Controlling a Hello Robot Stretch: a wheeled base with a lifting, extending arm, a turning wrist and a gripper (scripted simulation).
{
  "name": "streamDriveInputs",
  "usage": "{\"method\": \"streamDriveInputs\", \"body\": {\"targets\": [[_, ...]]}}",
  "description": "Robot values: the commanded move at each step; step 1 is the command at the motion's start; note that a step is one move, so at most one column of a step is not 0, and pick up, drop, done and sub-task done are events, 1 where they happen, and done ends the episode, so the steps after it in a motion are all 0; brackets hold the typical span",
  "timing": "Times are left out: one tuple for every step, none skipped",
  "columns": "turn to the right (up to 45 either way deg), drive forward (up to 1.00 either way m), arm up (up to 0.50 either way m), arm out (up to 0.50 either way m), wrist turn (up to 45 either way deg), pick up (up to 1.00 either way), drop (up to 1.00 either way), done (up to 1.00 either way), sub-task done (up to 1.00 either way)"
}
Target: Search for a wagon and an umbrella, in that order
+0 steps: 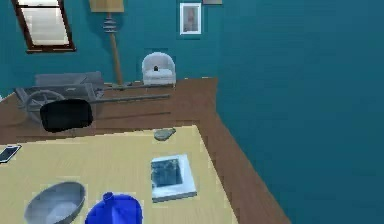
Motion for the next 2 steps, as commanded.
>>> {"method": "streamDriveInputs", "body": {"targets": [[45.0, 0.0, 0.0, 0.0, 0.0, 0.0, 0.0, 0.0, 0.0], [45.0, 0.0, 0.0, 0.0, 0.0, 0.0, 0.0, 0.0, 0.0]]}}
